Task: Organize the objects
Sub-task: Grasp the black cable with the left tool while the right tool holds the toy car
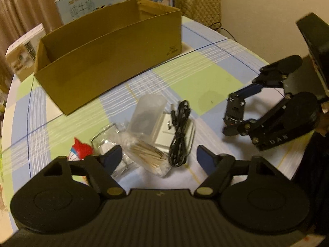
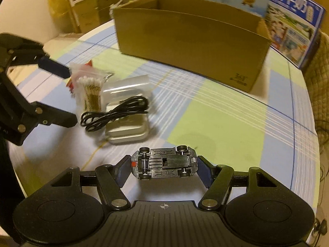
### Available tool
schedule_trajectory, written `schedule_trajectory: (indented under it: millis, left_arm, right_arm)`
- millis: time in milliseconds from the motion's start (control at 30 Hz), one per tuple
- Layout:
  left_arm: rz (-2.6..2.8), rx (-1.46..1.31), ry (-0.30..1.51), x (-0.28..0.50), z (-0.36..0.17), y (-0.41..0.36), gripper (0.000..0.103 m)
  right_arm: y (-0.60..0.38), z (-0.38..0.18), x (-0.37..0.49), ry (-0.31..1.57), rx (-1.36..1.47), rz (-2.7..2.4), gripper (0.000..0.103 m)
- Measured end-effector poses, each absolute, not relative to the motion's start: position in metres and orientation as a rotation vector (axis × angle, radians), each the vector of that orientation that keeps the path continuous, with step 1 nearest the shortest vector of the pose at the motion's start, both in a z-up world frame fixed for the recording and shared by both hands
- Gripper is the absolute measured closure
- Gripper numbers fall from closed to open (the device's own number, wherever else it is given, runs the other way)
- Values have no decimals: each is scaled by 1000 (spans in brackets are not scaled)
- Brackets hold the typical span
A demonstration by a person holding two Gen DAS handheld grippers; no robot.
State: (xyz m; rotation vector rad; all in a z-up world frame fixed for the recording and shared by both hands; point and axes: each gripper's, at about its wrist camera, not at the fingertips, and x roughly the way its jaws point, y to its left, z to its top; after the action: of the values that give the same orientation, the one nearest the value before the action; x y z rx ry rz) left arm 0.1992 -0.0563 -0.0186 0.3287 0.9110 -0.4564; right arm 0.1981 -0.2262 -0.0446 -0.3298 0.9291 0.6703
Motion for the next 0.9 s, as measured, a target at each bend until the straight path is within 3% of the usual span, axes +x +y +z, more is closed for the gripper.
schedule_trajectory:
  millis: [167, 400, 633, 900]
  left_arm:
    - [-510, 361, 891, 199, -19, -72, 39]
    - [-544, 421, 946, 212, -46, -93, 58]
    - [-524, 429, 963, 224, -57, -99, 85]
    - [-508, 380, 973, 222, -48, -94, 88]
  right_arm:
    - [-232, -45, 204, 930, -281, 638, 39]
    - [-239, -42, 209, 923, -235, 621, 39]
    - [-242, -42, 212, 926, -220, 606, 39]
    - [-243, -39, 210, 922, -213, 587, 39]
